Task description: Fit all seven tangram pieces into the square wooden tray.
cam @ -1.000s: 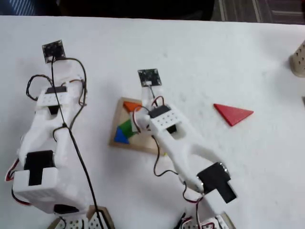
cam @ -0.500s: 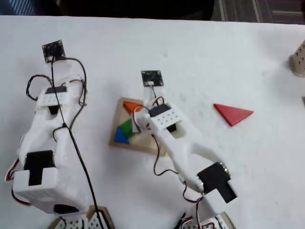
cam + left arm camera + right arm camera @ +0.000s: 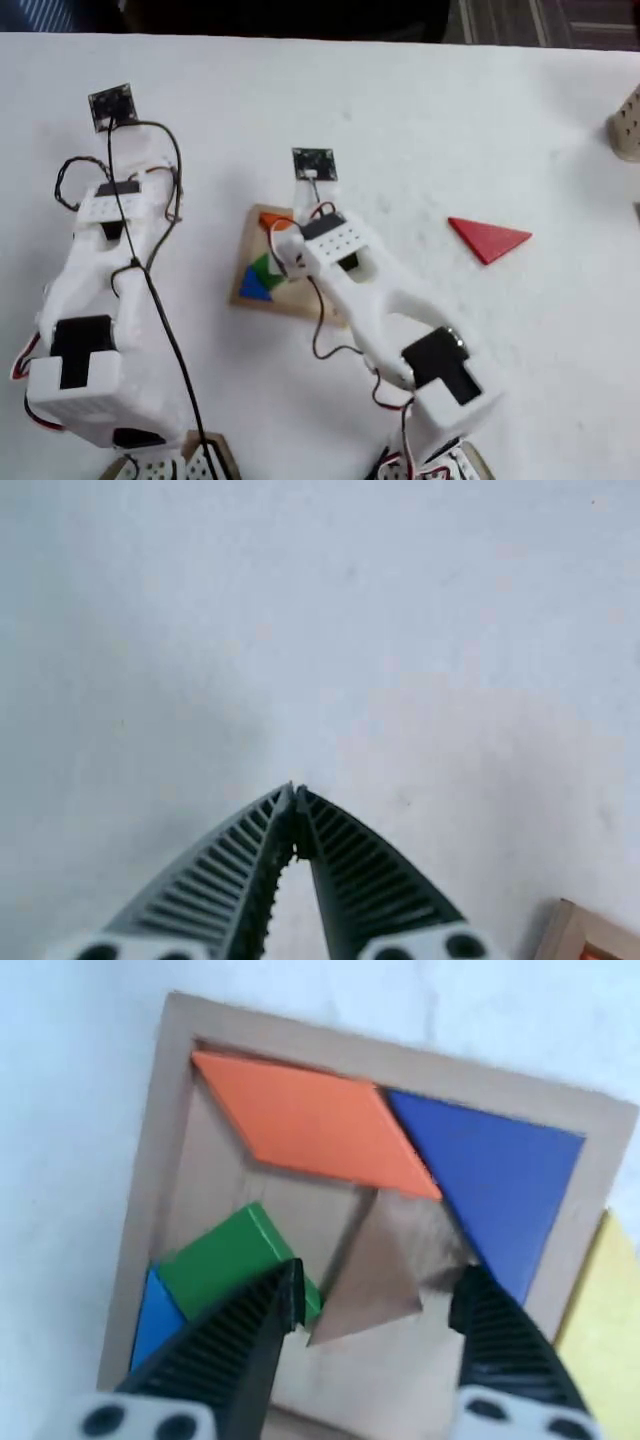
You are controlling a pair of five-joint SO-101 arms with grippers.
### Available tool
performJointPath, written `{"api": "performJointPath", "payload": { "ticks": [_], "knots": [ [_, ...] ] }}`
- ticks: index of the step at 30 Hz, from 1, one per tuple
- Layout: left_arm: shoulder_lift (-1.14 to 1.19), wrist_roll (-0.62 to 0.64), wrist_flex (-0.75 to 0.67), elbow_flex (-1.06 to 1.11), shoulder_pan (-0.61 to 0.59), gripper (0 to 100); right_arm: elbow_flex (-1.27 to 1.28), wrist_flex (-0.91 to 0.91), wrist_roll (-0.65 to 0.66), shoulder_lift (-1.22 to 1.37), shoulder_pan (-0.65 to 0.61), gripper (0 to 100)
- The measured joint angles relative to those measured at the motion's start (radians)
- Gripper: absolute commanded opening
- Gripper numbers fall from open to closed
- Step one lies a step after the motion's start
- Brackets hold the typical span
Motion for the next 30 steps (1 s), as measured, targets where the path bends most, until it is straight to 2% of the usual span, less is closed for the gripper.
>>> {"api": "performJointPath", "payload": {
  "ticks": [11, 21, 27, 30],
  "knots": [
    [0.000, 0.000, 0.000, 0.000, 0.000, 2, -0.104, 0.138, 0.005, 0.058, 0.009, 15.3],
    [0.000, 0.000, 0.000, 0.000, 0.000, 2, -0.120, 0.212, 0.169, 0.058, 0.009, 14.7],
    [0.000, 0.000, 0.000, 0.000, 0.000, 2, -0.123, 0.229, 0.210, 0.063, 0.009, 2.5],
    [0.000, 0.000, 0.000, 0.000, 0.000, 2, -0.124, 0.218, 0.221, 0.064, 0.017, 1.8]
  ]
}}
